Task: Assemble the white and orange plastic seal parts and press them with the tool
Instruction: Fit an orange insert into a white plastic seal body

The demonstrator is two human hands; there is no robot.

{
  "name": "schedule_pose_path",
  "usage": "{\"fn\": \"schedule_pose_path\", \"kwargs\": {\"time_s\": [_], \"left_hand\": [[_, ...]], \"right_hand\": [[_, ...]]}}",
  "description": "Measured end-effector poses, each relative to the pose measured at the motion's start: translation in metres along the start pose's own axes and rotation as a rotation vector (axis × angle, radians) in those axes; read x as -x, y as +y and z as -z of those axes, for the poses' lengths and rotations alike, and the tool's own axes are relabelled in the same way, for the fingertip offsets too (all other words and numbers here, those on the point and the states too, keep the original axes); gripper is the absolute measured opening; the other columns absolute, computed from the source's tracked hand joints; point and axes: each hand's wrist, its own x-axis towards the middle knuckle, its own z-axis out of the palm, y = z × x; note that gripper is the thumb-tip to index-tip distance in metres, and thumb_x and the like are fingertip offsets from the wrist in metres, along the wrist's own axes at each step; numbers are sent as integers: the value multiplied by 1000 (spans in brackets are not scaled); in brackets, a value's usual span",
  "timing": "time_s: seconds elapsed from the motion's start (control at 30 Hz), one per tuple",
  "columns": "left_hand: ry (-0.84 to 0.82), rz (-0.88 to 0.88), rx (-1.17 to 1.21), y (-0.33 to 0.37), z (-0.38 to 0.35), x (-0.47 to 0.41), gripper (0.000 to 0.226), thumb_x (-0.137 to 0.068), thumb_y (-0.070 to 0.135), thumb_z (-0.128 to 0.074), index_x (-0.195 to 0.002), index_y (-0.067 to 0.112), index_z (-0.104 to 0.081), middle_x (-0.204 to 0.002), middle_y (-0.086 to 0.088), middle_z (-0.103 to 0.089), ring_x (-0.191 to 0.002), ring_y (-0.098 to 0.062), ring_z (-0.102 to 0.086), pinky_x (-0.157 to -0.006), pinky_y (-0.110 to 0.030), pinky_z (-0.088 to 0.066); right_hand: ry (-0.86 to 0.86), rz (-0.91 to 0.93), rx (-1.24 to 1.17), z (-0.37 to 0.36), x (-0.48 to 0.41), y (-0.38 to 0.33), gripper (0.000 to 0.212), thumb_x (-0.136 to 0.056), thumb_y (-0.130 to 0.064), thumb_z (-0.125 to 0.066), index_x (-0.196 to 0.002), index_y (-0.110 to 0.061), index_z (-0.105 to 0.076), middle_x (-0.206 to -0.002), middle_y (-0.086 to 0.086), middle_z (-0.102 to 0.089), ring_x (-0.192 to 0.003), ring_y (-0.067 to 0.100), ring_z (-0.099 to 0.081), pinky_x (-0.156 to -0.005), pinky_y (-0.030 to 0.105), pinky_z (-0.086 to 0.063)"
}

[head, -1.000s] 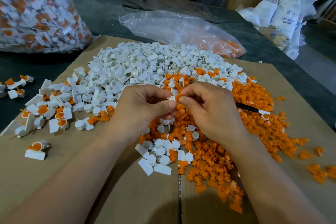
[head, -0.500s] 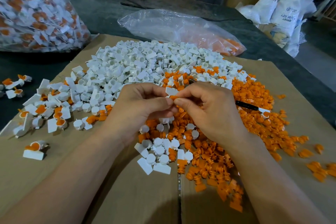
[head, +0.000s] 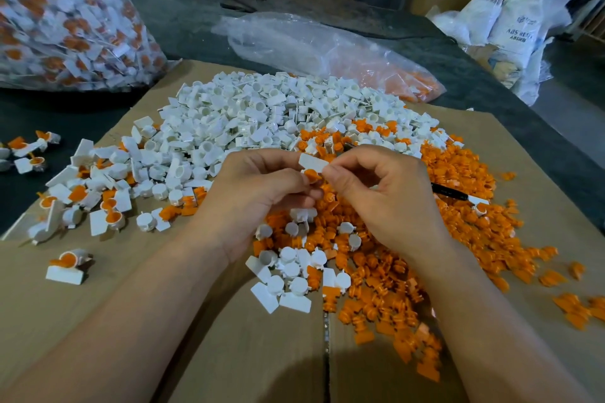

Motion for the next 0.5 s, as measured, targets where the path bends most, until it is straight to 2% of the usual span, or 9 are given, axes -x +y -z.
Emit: {"fn": "schedule_pose_path", "kwargs": {"time_s": [0.1,0.23,0.3,0.33,0.4,0.5], "left_hand": [[10,-5,26,-1,1,-1,28,-79,-12,-56,-70,8,-74,-67,-10,-70,-61,-15,-68,-54,-18,-54],[-20,-8,16,-1,1,-1,23,-75,-10,-61,-69,10,-73,-68,-11,-70,-62,-17,-68,-57,-20,-56],[-55,31,55,-1,2,0,12,-66,1,-66,-74,7,-71,-71,-14,-70,-64,-20,-69,-56,-21,-56],[-68,61,77,-1,2,-1,16,-62,9,-67,-78,6,-68,-74,-15,-71,-66,-23,-70,-55,-22,-56],[-76,121,94,1,4,-2,26,-59,19,-65,-81,5,-66,-75,-15,-70,-68,-28,-70,-52,-24,-56],[-91,174,24,4,7,-1,14,-58,16,-67,-70,10,-66,-70,-12,-69,-66,-28,-71,-49,-23,-55]], "right_hand": [[-6,16,-57,0,0,0,9,-79,-17,-65,-81,-26,-63,-73,-17,-61,-68,-4,-58,-61,10,-44],[-39,83,21,-2,0,2,10,-79,-11,-64,-86,-15,-70,-78,-12,-62,-76,7,-62,-68,23,-51],[-28,120,62,-1,-1,3,10,-78,-9,-64,-85,-10,-71,-77,-17,-59,-77,5,-58,-69,15,-47],[-22,142,76,0,-2,3,9,-78,-7,-63,-83,-8,-71,-77,-17,-57,-78,4,-57,-70,12,-45],[-30,183,99,2,-2,4,8,-77,-4,-63,-82,-4,-70,-76,-13,-58,-79,5,-56,-70,11,-44],[-96,219,122,4,-2,6,9,-79,-4,-63,-85,-5,-71,-76,0,-64,-75,9,-57,-67,19,-46]]}}
